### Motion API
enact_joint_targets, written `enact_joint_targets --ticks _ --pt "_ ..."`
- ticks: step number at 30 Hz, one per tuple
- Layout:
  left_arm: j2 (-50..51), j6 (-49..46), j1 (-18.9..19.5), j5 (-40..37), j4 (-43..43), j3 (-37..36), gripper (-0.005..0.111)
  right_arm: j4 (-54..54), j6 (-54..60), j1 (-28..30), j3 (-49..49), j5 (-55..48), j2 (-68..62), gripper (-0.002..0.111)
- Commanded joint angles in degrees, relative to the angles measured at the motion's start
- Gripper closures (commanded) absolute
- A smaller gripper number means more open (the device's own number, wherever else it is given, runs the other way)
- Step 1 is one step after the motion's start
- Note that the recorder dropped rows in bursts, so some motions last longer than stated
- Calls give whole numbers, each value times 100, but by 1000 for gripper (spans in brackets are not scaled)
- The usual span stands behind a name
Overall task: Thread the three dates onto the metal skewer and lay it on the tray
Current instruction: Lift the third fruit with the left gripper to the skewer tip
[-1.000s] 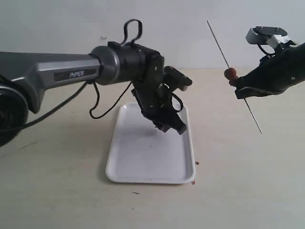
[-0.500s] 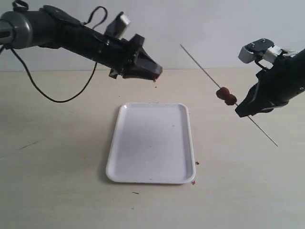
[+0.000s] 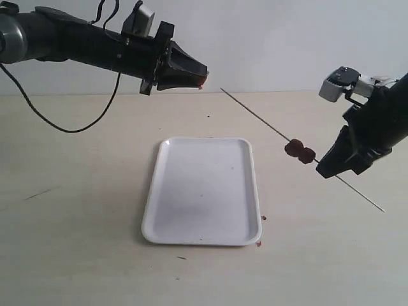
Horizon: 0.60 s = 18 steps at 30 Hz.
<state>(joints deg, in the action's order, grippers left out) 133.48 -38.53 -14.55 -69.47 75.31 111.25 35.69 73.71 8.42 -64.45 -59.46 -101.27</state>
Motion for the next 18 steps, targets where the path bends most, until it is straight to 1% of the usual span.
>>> enact_joint_targets --ticks 1,13,18 --pt "-89 -46 -110 -50 107 14 77 604 584 23 7 -232 49 108" --pt "-89 -46 -144 -50 107 14 77 515 556 23 7 -146 49 108" --pt "-89 7 -143 -50 107 14 77 410 378 23 7 -76 49 108"
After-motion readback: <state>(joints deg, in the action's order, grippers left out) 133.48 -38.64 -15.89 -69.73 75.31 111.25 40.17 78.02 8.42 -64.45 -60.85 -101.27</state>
